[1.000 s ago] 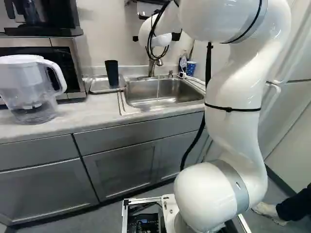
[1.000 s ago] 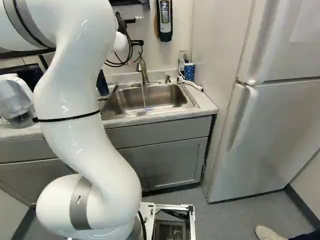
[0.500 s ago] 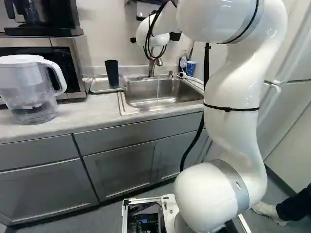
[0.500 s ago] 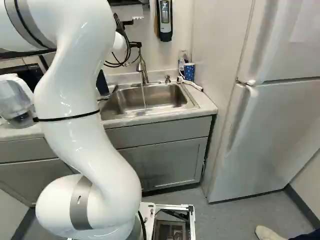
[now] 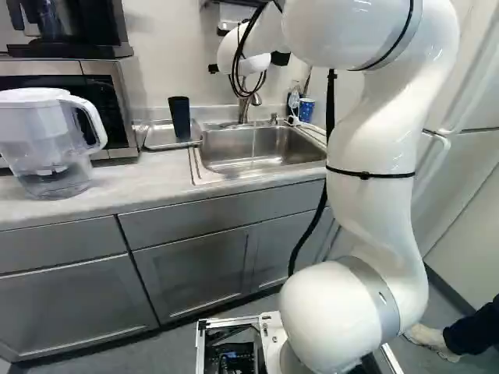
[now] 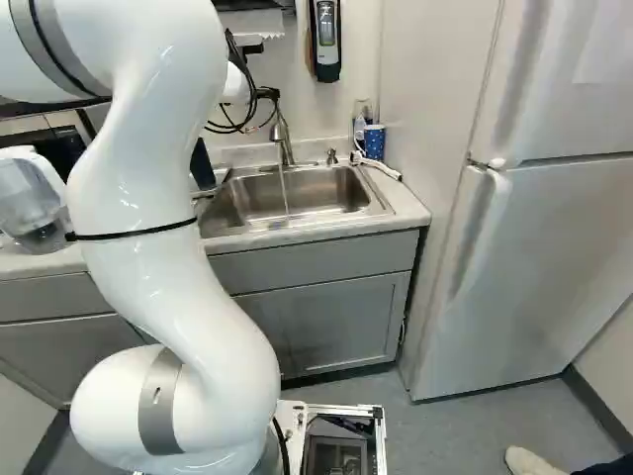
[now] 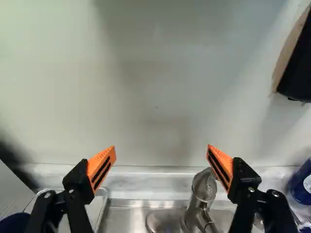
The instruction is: Rinse the cup and place it in the tray
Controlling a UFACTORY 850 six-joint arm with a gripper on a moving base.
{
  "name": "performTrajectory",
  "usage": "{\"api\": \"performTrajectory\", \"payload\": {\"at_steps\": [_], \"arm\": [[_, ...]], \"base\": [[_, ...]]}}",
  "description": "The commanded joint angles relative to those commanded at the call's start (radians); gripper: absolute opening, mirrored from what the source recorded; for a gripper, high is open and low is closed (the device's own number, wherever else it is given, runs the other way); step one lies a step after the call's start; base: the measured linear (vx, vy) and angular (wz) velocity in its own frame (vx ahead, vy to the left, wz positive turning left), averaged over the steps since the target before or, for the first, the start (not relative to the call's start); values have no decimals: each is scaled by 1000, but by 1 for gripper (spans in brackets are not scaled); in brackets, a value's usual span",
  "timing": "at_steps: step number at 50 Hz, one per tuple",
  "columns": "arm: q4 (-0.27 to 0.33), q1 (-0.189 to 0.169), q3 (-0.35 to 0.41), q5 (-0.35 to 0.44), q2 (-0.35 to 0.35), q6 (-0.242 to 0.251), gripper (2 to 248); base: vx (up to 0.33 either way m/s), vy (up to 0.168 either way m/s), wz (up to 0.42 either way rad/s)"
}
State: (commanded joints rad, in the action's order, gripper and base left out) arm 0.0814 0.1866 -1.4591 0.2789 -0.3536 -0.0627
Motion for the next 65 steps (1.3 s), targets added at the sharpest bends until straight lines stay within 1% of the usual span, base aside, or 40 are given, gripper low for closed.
{"api": "performTrajectory", "payload": {"at_steps": [12, 52, 65], "arm": [[0, 1, 9, -15, 8, 0, 247], [0, 6, 76, -79, 65, 0, 247], [0, 7, 87, -80, 75, 0, 247]], "base": [[0, 0, 0], [0, 0, 0], [0, 0, 0]]}}
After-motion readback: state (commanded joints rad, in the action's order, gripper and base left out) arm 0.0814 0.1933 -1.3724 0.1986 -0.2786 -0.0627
